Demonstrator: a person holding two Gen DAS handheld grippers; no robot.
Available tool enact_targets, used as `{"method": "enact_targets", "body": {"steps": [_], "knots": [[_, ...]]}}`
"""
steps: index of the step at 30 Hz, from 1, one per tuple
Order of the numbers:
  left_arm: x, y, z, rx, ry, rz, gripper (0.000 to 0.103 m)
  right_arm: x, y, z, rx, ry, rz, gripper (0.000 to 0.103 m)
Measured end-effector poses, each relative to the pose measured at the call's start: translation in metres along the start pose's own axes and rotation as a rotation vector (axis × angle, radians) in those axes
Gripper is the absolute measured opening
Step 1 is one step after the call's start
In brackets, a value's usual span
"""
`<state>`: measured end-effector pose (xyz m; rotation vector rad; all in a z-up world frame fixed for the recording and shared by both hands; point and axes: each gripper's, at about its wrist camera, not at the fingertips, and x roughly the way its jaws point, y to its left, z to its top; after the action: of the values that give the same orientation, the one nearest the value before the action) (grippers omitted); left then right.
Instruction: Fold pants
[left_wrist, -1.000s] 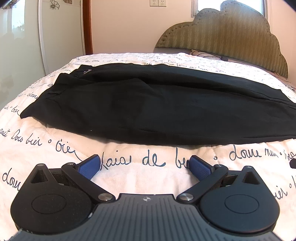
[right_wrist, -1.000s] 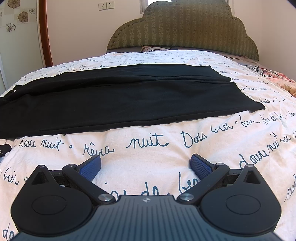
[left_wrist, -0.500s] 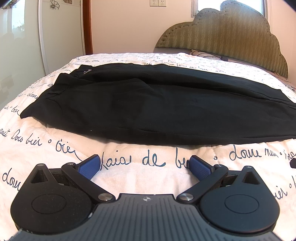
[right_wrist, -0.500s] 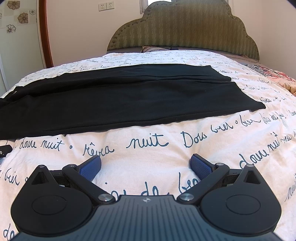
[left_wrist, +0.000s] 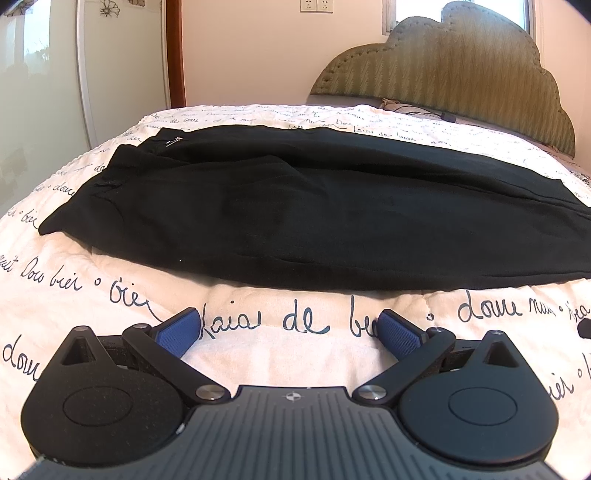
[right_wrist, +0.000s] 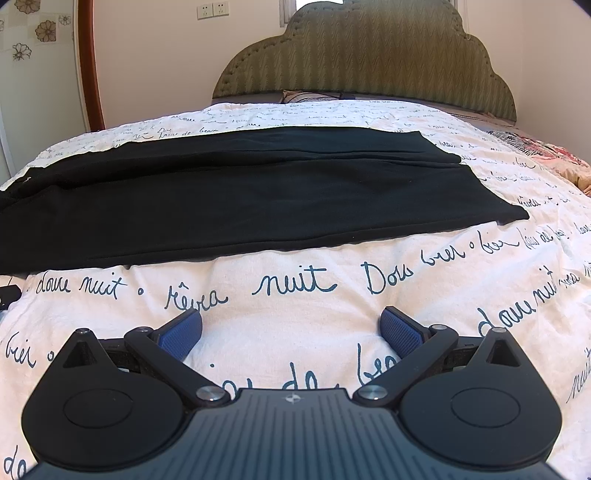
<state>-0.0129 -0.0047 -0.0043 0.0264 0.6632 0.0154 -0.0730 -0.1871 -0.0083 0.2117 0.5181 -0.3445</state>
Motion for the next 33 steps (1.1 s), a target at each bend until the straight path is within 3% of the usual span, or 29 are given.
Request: {"method": "enact_targets", "body": {"steps": [5, 8, 10, 12, 15, 17, 19, 21, 24, 28, 33], "knots": [[-0.002, 0.0, 0.0, 0.008, 0.001, 0.005, 0.103, 0.0, 0.002, 0.0, -0.003, 0.001, -0.006, 0.103], [-0.006, 0.003, 0.009, 0.073, 0.048, -0.038, 0.101, 0.0, 0.002, 0.0, -0.003, 0.002, -0.003, 0.103], [-0.019, 0.013, 0.019, 0.097, 0.03, -0.053, 0.097, -0.001, 0.001, 0.004, -0.006, 0.009, 0.006, 0.103], [-0.036, 0.034, 0.036, 0.097, -0.039, -0.123, 0.099, -0.007, -0.003, 0.012, 0.001, 0.02, 0.023, 0.103], [-0.041, 0.09, 0.082, 0.044, -0.137, -0.297, 0.101, -0.022, -0.009, 0.03, 0.018, -0.05, 0.058, 0.103], [-0.019, 0.134, 0.124, -0.027, -0.154, -0.441, 0.103, -0.027, -0.011, 0.048, 0.02, -0.091, 0.079, 0.103], [0.021, 0.174, 0.168, -0.082, -0.147, -0.511, 0.103, -0.023, -0.012, 0.067, 0.016, -0.101, 0.1, 0.103], [0.066, 0.206, 0.201, -0.122, -0.134, -0.497, 0.103, -0.013, -0.01, 0.083, 0.01, -0.103, 0.106, 0.103], [0.152, 0.249, 0.237, -0.201, -0.037, -0.463, 0.1, 0.006, -0.005, 0.103, -0.003, -0.097, 0.13, 0.103], [0.235, 0.279, 0.246, -0.259, 0.094, -0.491, 0.094, 0.033, 0.002, 0.127, 0.001, -0.074, 0.151, 0.103], [0.286, 0.3, 0.247, -0.235, 0.142, -0.465, 0.095, 0.056, 0.014, 0.151, 0.009, -0.068, 0.186, 0.103]]}}
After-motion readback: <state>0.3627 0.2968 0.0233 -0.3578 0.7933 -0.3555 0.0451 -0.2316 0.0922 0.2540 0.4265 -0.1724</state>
